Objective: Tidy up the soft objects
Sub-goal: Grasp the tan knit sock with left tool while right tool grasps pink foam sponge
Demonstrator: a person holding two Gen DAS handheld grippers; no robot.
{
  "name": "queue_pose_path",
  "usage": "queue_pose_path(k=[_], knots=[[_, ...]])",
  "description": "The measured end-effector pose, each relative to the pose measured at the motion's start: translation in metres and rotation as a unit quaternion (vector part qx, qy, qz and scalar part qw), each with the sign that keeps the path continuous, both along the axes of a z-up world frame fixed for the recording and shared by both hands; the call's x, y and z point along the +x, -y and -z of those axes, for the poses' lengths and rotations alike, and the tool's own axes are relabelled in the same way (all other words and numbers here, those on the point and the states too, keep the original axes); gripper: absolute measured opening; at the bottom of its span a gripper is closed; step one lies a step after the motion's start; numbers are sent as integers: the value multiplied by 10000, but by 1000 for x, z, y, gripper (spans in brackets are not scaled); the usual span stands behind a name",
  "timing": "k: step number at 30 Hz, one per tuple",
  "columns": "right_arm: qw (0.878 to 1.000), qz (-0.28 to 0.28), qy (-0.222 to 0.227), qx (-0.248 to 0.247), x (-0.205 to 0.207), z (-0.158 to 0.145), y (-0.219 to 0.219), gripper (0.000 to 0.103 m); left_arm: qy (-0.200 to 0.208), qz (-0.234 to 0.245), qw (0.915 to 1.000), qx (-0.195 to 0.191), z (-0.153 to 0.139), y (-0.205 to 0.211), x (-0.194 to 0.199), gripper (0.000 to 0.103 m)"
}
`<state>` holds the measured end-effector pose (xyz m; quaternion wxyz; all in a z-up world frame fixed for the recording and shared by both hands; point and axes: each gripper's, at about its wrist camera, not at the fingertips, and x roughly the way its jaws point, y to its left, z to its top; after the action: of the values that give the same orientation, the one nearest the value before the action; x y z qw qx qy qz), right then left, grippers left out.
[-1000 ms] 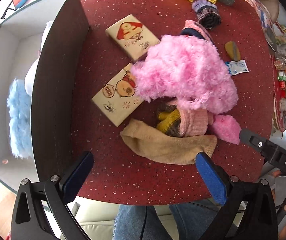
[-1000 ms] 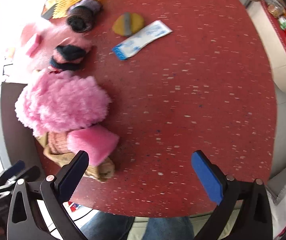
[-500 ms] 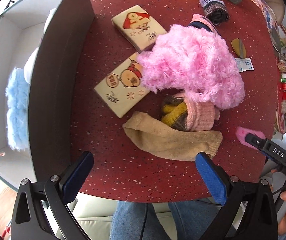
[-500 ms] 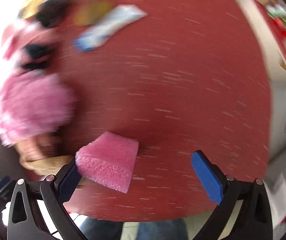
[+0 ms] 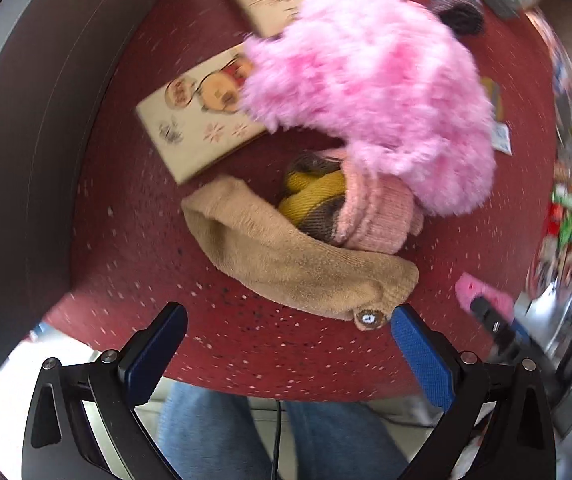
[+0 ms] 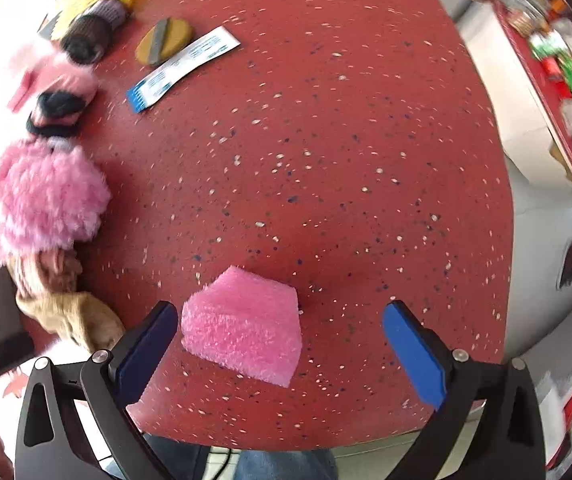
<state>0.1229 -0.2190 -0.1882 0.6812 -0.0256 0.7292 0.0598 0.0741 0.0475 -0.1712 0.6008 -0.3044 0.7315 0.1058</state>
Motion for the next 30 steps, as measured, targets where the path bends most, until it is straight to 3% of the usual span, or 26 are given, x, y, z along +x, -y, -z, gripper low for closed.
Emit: queue_pose_path(k=[5, 9, 13, 16, 19, 24, 30], knots=[[9940, -1080, 158, 15, -20, 0, -10, 103, -230, -900, 9956, -130, 11, 0, -12, 103], [9779, -2065, 277, -180, -34, -1, -24, 103, -250, -1523, 9877, -240, 17, 10, -21, 103], [9704, -2404, 227, -73, -42, -3, -23, 103, -39, -1516, 9884, 40, 18, 24, -12, 103], [9665, -2556, 223, -71, -41, -6, -15, 103, -86, -1459, 9889, 281, 27, 35, -4, 103], [9617, -2734, 192, -67, -32, -4, 1, 103, -332, -1164, 9898, 756, 34, 33, -11, 103], [9554, -2950, 120, 8, -23, -1, 12, 103, -531, -1191, 9883, 791, 39, 12, -50, 103], [9435, -3306, 44, -224, -32, 17, -8, 103, -410, -1084, 9868, 1133, 40, 1, -45, 103]])
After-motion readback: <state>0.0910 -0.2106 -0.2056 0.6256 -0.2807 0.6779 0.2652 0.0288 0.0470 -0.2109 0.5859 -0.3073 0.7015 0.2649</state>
